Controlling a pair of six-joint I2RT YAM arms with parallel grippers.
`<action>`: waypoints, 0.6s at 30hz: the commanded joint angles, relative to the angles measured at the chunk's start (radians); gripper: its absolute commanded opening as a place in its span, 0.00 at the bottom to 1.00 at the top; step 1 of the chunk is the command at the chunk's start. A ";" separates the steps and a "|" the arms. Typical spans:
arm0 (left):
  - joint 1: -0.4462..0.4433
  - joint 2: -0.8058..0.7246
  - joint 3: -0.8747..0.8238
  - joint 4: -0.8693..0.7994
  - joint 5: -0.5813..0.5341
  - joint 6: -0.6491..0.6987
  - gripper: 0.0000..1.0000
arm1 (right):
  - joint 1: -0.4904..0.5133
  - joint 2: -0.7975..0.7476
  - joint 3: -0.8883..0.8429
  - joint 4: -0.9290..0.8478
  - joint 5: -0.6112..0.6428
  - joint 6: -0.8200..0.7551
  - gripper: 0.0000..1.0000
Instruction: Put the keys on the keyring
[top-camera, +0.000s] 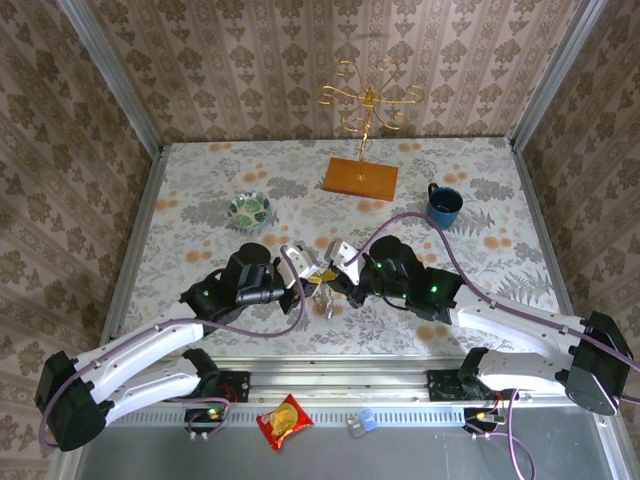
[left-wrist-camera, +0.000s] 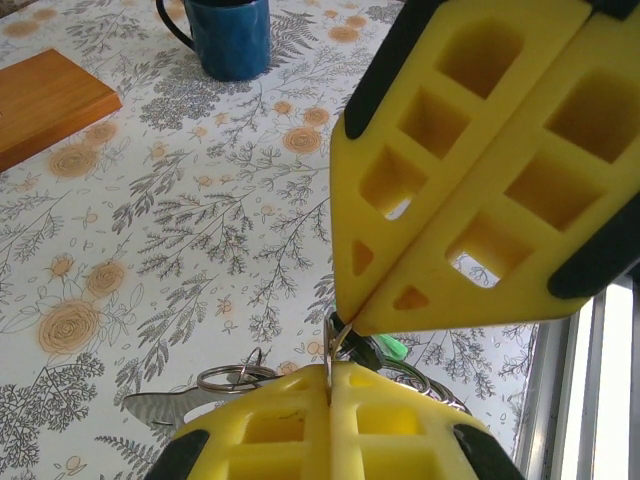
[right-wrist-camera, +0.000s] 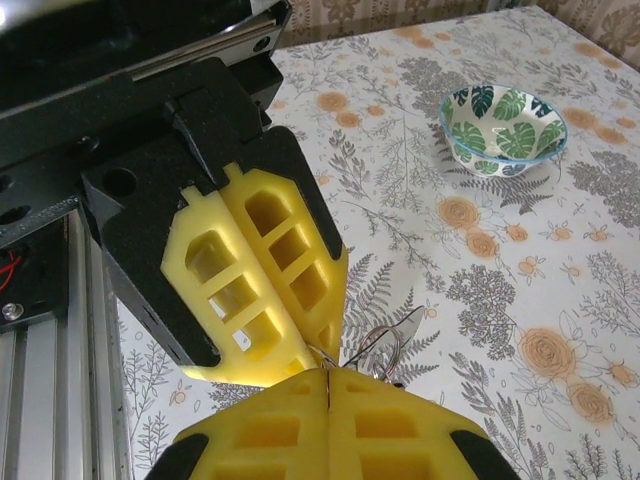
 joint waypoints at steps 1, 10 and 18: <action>-0.012 -0.004 0.036 0.042 0.036 -0.021 0.00 | 0.007 0.014 0.038 0.027 0.031 -0.029 0.00; -0.012 -0.004 0.034 0.039 0.038 -0.020 0.00 | 0.011 0.005 0.032 0.047 0.112 -0.008 0.00; -0.032 -0.002 0.016 0.049 -0.022 -0.016 0.00 | 0.010 0.009 0.029 0.060 0.157 0.119 0.00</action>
